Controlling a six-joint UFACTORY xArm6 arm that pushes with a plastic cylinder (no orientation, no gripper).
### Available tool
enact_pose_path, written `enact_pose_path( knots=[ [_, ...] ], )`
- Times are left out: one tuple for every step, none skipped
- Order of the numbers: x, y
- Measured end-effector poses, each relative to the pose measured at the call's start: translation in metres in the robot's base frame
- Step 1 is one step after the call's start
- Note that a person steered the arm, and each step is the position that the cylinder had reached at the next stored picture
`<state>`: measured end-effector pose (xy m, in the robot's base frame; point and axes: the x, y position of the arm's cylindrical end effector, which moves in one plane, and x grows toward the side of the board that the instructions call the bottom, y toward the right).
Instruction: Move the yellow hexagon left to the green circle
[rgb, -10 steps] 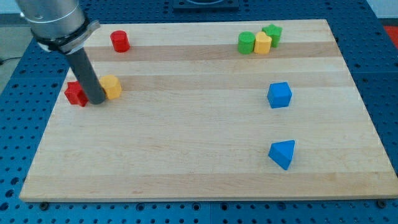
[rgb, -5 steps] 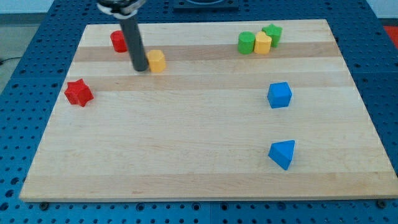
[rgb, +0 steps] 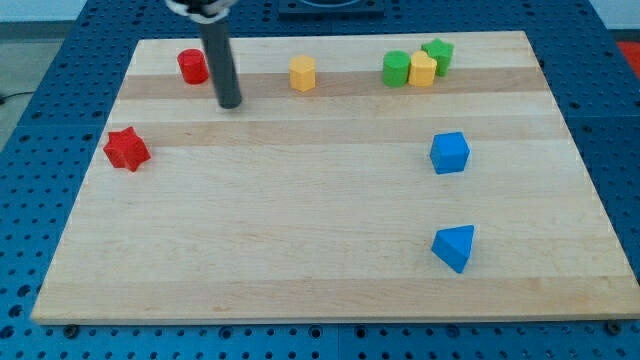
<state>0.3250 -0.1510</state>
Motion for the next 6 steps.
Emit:
enact_pose_path(
  knots=[
    [-0.043,0.042],
    [-0.057,0.096],
    [-0.070,0.129],
    [-0.061,0.126],
    [-0.031,0.051],
    [-0.037,0.112]
  ],
)
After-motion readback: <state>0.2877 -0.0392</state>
